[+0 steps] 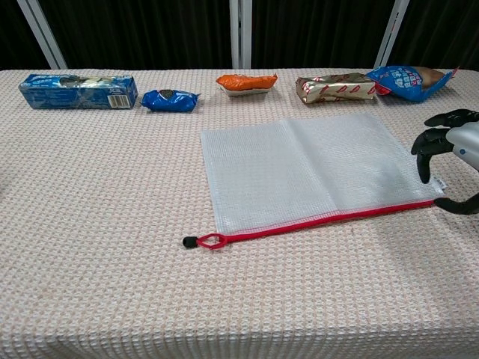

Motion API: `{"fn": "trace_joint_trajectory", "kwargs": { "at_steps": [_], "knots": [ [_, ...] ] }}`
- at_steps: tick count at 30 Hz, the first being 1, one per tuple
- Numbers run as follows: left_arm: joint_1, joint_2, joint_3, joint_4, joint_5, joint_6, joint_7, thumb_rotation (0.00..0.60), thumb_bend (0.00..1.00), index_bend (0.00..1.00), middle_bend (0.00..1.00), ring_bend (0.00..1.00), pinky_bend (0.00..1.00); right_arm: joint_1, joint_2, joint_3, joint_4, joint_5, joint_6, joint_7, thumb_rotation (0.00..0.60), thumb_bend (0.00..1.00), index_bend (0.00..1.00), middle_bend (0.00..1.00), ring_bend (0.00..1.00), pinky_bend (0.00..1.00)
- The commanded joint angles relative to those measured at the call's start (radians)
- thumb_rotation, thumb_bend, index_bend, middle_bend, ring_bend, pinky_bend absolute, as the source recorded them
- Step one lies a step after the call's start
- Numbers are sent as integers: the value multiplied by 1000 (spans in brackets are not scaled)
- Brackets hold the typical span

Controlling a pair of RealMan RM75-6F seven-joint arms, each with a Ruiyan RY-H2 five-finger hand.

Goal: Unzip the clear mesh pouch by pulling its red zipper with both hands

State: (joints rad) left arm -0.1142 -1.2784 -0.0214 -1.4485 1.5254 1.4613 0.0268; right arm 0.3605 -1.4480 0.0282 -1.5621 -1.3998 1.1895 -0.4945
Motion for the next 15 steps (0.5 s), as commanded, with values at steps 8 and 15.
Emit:
{"fn": "trace_joint_trajectory", "kwargs": {
  "at_steps": [8, 15],
  "knots": [
    [32, 7, 9, -5, -8, 35, -6, 600, 0, 231, 157, 103, 171, 261, 37, 45, -238, -49, -375, 179, 600, 81, 115, 145, 0, 0],
    [45, 6, 10, 12, -12, 47, -27, 600, 0, 231, 155, 103, 171, 405, -163, 105, -108, 62, -521, 162, 600, 176, 215, 132, 0, 0]
  ]
}}
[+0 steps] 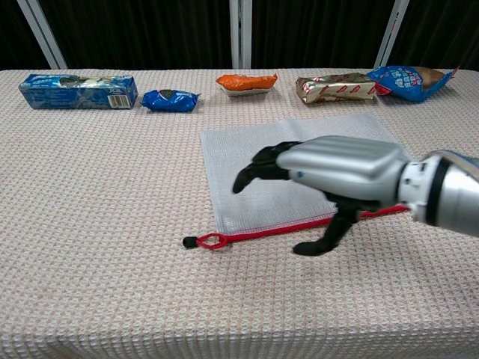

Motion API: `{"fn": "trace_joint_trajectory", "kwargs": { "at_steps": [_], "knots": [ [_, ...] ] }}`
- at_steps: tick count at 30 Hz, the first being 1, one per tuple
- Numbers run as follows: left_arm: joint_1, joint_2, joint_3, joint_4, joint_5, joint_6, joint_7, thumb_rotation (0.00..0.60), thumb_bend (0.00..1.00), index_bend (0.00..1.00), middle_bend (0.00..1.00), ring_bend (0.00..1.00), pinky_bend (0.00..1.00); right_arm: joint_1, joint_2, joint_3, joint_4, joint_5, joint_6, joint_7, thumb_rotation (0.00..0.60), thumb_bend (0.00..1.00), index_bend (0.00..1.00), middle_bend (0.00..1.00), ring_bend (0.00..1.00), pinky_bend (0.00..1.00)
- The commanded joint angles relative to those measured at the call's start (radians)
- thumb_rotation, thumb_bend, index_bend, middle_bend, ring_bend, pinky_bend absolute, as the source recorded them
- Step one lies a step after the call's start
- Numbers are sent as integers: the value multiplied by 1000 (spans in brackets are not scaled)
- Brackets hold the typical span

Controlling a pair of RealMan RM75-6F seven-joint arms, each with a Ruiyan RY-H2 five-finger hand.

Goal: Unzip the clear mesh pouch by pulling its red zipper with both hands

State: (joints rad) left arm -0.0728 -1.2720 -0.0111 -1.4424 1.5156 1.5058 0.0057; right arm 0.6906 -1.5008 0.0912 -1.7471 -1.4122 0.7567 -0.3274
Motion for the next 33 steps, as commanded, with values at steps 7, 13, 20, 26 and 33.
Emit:
{"fn": "trace_joint_trajectory", "kwargs": {
  "at_steps": [7, 13, 20, 26, 33],
  "knots": [
    [14, -6, 2, 37, -11, 3, -36, 600, 0, 231, 154, 103, 171, 130, -207, 36, 170, 173, -67, -148, 600, 189, 271, 123, 0, 0],
    [18, -9, 3, 51, -9, 4, -49, 600, 0, 231, 154, 103, 171, 142, -212, 10, 160, 218, -59, -178, 600, 248, 342, 123, 0, 0],
    [20, -11, 3, 48, -4, 8, -46, 600, 0, 231, 153, 103, 171, 131, -184, -31, 120, 142, -25, -126, 600, 321, 446, 140, 0, 0],
    [15, -10, 1, 37, 2, 4, -34, 600, 0, 231, 153, 103, 171, 126, -183, -49, 136, 108, -5, -94, 600, 323, 479, 156, 0, 0],
    [14, -6, -1, 29, -1, -1, -28, 600, 0, 231, 153, 103, 171, 134, -207, -44, 168, 93, 4, -58, 600, 327, 503, 165, 0, 0]
  ]
}}
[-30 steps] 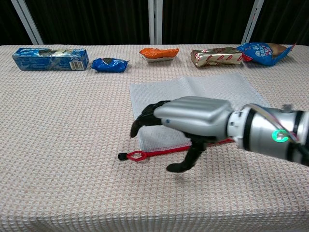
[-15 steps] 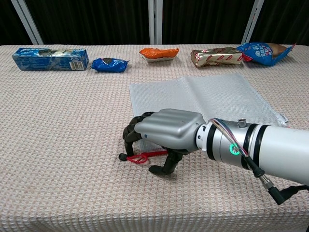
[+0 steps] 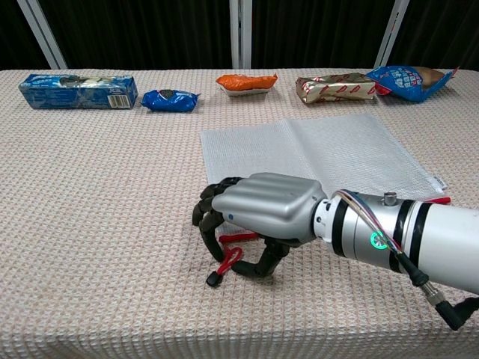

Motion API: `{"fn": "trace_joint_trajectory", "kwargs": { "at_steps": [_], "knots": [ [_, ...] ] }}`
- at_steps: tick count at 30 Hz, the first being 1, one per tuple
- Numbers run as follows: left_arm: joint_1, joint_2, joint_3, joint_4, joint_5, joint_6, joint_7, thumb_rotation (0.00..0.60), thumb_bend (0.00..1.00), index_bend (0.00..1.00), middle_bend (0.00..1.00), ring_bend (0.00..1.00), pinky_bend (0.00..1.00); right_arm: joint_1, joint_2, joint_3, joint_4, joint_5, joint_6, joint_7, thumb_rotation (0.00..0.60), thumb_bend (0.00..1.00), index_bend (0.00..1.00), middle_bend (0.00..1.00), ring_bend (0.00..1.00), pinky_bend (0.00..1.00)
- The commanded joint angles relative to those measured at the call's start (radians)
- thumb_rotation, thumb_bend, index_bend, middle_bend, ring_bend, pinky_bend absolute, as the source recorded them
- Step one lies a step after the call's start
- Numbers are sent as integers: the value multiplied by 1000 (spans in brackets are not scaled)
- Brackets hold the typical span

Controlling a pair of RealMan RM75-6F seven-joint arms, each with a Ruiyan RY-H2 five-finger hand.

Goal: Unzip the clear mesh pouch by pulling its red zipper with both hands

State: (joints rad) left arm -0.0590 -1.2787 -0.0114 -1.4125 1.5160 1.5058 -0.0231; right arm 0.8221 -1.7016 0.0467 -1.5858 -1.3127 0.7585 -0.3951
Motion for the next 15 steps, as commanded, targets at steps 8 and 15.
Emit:
{"fn": "trace_joint_trajectory", "kwargs": {
  "at_steps": [8, 15],
  "knots": [
    [1, 1, 0, -1, -3, -6, -4, 600, 0, 231, 153, 103, 171, 5, -17, -14, 26, -44, 15, 32, 600, 327, 518, 172, 0, 0],
    [0, -1, 0, 4, 0, -5, -11, 600, 0, 231, 153, 103, 170, 5, -43, -18, 58, -54, 25, 35, 600, 333, 526, 178, 0, 0]
  ]
}}
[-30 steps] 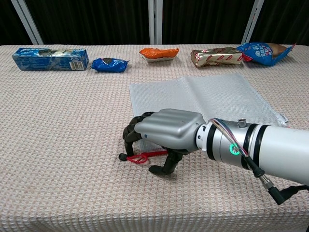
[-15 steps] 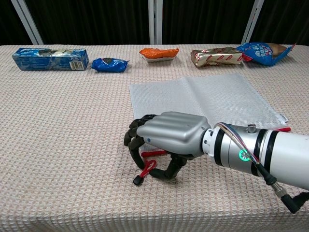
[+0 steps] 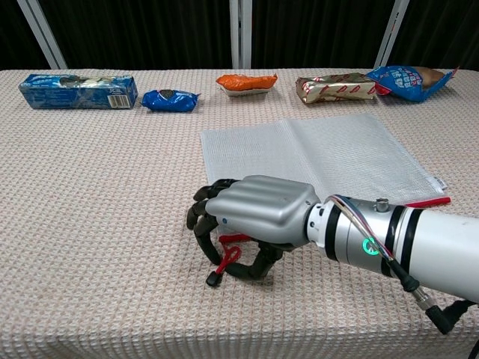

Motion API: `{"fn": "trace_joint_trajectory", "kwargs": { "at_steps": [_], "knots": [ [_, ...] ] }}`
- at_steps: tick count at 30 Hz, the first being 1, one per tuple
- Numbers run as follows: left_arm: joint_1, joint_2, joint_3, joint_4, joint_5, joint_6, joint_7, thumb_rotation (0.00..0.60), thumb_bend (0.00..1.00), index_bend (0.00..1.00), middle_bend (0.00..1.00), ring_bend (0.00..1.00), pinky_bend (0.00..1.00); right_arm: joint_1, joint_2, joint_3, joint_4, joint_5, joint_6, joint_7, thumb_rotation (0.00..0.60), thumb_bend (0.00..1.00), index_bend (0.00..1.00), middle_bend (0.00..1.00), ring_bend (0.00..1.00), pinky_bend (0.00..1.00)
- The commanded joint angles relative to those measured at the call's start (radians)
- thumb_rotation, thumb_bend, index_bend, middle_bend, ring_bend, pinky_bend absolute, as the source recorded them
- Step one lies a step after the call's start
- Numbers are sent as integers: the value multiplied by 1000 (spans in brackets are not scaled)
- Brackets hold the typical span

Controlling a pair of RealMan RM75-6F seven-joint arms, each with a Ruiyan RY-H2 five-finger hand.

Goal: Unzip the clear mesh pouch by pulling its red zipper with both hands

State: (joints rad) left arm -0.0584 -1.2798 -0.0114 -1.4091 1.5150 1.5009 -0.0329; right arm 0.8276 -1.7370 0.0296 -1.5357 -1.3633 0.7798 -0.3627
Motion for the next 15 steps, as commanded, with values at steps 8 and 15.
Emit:
{"fn": "trace_joint_trajectory", "kwargs": {
  "at_steps": [8, 15],
  "knots": [
    [2, -3, -1, 9, 1, 3, -11, 600, 0, 231, 154, 103, 171, -3, -45, 0, 44, -32, 28, 27, 600, 443, 642, 217, 0, 0],
    [-15, 0, 10, 8, 19, -31, -114, 600, 0, 231, 153, 103, 170, -27, -60, 2, 54, -123, 131, 95, 600, 501, 788, 258, 0, 0]
  ]
}}
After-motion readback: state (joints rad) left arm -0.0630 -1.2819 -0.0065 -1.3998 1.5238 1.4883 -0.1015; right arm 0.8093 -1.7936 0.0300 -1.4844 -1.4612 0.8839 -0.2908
